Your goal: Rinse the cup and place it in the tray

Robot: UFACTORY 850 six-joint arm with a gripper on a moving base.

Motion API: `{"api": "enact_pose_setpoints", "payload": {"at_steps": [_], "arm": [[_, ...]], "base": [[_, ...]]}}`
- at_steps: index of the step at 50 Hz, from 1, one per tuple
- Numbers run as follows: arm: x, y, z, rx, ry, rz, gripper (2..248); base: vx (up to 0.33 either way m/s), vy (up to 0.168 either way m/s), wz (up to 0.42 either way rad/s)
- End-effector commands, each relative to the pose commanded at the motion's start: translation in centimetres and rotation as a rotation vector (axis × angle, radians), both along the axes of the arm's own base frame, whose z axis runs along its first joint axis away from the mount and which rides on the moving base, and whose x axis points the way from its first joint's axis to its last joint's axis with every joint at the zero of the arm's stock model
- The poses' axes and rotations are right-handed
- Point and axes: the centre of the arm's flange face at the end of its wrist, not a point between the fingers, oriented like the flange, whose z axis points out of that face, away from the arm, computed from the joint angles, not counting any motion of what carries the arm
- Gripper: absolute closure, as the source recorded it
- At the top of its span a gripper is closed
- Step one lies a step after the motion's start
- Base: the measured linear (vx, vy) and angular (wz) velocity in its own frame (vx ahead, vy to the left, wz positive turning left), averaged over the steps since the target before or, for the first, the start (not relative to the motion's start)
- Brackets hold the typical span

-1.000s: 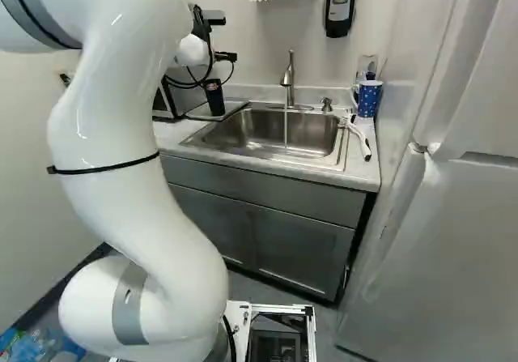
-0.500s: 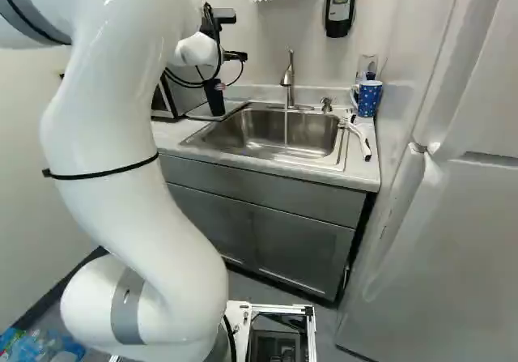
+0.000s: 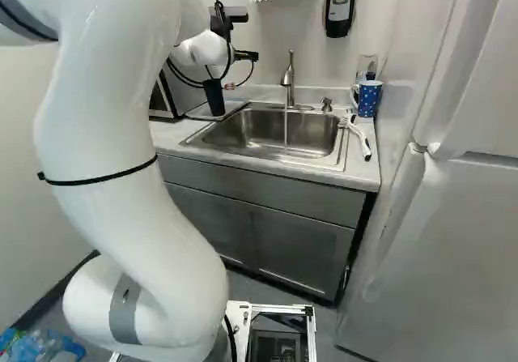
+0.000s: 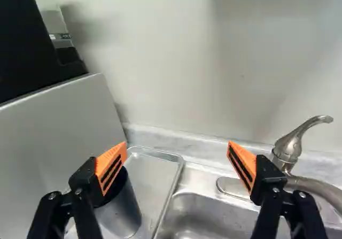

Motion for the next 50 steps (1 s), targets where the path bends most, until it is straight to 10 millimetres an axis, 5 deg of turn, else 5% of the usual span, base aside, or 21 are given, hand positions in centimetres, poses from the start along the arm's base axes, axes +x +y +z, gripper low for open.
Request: {"api": "enact_pose_setpoints", "payload": {"at_steps": [29,50], "arm": [[-1.3,-4.6,2.1,-0.001,-0.033,-0.075,3],[1.6,-6.7,3.7,-0.001,-0.032,-0.107,3]], "base": [[0.000,0.000,0.000],[0.000,0.000,0.000]]}}
